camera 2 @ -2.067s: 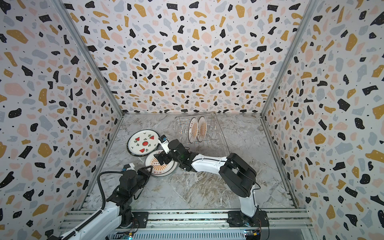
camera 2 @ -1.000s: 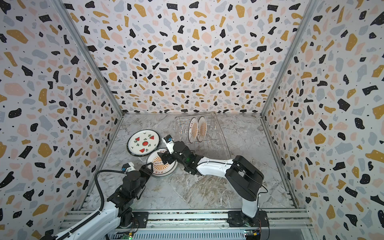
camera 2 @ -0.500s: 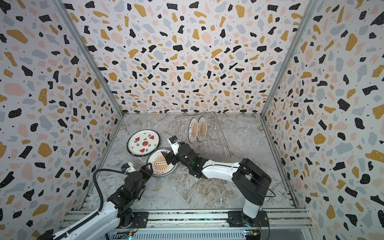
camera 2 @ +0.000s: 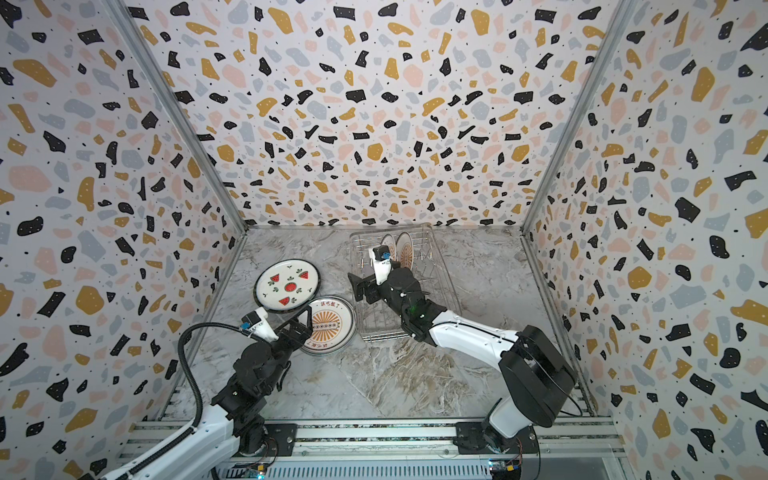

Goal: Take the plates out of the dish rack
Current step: 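Move the right gripper into the rack toward the nearest sunburst plate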

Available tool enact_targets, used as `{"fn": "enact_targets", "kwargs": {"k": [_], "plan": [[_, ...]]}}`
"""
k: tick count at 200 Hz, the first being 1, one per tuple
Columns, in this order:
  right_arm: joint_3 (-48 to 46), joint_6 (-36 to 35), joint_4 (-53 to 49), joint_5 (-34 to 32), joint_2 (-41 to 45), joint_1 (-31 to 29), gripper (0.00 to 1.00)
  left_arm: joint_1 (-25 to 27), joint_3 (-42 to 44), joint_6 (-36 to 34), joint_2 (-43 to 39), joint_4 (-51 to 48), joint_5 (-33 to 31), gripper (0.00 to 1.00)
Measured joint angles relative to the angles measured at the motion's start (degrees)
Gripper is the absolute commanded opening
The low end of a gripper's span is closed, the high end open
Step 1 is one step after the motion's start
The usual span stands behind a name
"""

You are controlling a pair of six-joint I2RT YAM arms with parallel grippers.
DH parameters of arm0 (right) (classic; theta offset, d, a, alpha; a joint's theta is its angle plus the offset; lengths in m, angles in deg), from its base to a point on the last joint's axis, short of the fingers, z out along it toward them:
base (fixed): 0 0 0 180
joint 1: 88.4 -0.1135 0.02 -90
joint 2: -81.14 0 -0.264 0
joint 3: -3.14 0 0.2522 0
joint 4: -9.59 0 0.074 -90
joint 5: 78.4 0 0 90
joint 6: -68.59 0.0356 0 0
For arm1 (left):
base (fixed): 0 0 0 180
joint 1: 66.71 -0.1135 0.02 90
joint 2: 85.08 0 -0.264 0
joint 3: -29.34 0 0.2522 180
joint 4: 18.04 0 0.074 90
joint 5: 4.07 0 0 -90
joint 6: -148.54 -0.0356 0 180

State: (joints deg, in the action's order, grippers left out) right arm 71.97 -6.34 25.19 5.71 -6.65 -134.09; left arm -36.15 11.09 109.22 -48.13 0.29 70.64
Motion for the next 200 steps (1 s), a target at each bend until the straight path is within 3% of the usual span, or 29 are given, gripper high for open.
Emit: {"fn": "enact_targets", "kwargs": {"k": [19,59,74,96,127,140,200], "plan": [[1.14,0.90,-2.38,0.68,-0.26,2.93,0.99,0.04,-1.57,-2.95,5.05,5.73,4.63,1.00],[5.05,3.17,-4.66,1.38,-3.23,7.61,0.78,1.03,-5.33,-5.79,13.68,16.57,11.19,1.00],[6.32,4.26,-5.11,2.54,-5.05,9.11,0.69,1.70,-7.02,-6.32,16.17,18.88,12.24,1.00],[8.07,5.51,-5.64,3.80,-8.02,10.69,0.63,2.73,-9.03,-6.56,19.39,21.35,13.09,1.00],[11.76,6.14,-8.31,2.38,-12.15,11.47,0.54,3.56,-10.16,-6.54,22.77,23.23,13.11,1.00],[12.90,6.32,-9.07,1.57,-13.29,11.50,0.46,3.67,-10.25,-6.49,23.85,23.78,13.11,1.00],[19.82,5.62,-13.60,-7.32,-18.67,9.62,0.41,4.00,-11.72,-6.10,28.09,24.85,13.35,1.00]]}}
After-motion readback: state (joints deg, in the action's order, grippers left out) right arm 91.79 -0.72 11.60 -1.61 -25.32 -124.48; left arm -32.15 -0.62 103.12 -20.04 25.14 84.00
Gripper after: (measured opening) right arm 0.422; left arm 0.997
